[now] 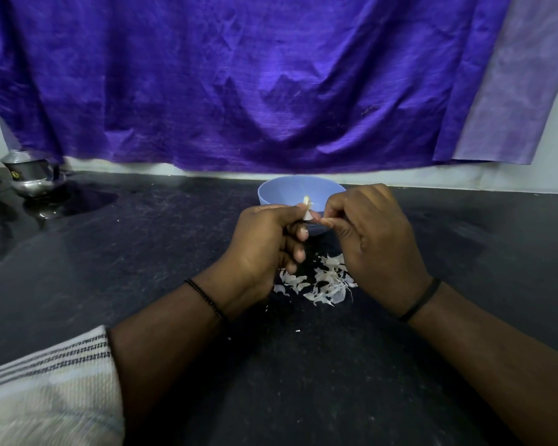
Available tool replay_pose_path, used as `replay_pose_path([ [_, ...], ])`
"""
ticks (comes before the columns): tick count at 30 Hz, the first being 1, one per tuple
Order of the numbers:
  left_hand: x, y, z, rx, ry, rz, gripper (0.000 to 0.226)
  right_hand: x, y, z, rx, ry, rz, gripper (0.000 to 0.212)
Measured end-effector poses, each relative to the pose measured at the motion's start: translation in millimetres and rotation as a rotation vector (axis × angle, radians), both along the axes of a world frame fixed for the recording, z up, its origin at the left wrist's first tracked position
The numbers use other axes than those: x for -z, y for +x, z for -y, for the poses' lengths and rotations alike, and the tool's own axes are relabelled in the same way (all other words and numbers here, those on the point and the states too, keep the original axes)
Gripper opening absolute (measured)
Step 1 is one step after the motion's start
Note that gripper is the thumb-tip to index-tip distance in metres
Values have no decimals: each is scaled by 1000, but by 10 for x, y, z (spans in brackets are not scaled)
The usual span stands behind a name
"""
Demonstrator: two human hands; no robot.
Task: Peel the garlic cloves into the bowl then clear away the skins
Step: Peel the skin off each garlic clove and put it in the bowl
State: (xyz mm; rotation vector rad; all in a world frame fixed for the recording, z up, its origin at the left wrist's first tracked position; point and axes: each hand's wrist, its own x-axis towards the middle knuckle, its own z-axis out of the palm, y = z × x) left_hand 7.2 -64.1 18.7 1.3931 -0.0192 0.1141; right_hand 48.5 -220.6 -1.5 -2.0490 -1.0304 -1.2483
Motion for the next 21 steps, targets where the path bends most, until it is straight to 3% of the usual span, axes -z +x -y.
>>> replay_pose_path([
  [13,109,76,4,-112,209,260,17,-7,-91,-5,26,145,-201,12],
  [21,145,72,28,-42,326,282,20,18,-57,6,49,130,-222,4],
])
